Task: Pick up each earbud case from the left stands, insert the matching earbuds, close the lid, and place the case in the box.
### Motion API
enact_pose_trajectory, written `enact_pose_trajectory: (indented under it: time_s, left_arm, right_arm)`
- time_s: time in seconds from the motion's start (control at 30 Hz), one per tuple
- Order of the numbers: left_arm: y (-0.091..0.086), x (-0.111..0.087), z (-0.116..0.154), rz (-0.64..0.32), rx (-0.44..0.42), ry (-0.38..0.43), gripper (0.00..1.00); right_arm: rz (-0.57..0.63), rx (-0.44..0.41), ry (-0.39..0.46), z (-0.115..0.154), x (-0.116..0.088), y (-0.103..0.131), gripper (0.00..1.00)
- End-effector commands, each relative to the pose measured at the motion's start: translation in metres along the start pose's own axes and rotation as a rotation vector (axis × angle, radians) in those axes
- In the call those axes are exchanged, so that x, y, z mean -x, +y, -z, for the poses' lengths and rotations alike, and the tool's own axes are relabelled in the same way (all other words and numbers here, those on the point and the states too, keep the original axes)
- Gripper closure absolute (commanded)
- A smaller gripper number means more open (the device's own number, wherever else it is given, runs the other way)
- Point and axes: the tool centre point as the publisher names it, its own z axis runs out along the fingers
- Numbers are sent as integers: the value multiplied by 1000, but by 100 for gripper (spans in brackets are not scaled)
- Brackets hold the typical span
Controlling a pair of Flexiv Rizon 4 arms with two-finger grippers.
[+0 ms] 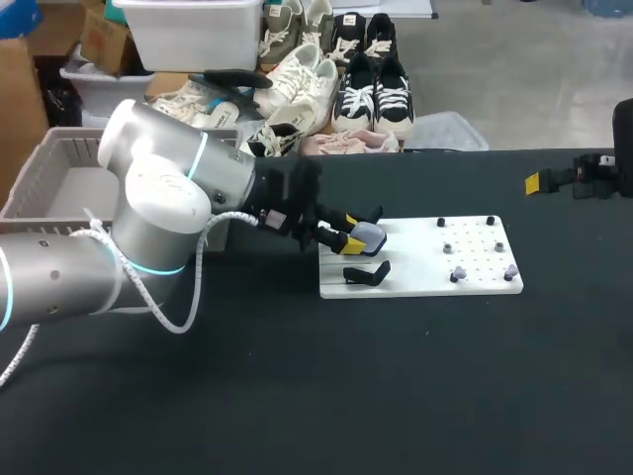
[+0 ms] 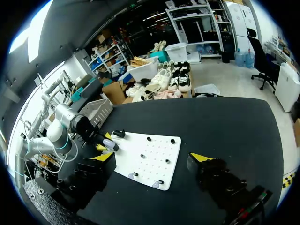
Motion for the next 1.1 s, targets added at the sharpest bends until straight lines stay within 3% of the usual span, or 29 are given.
enact_pose_trajectory:
  time_s: [0.03, 0.2, 0.23, 0.3, 0.7, 1.1]
  left_arm:
    - [0, -1, -3, -2, 4, -2, 62]
    - [0, -1, -4, -6, 2, -3, 71]
    - [0, -1, -4, -7, 1, -4, 77]
    - [-1, -1, -5, -8, 0, -4, 100]
    - [-7, 5, 9, -9, -3, -26, 100]
    - [-26, 49, 39, -47, -6, -169, 100]
  right_arm:
    - [0, 0, 0, 0, 0, 0, 0]
    - [0, 0, 0, 0, 0, 0, 0]
    - [0, 0, 0, 0, 0, 0, 0]
    - [0, 0, 0, 0, 0, 0, 0]
    - [0, 0, 0, 0, 0, 0, 0]
    - [0, 0, 0, 0, 0, 0, 0]
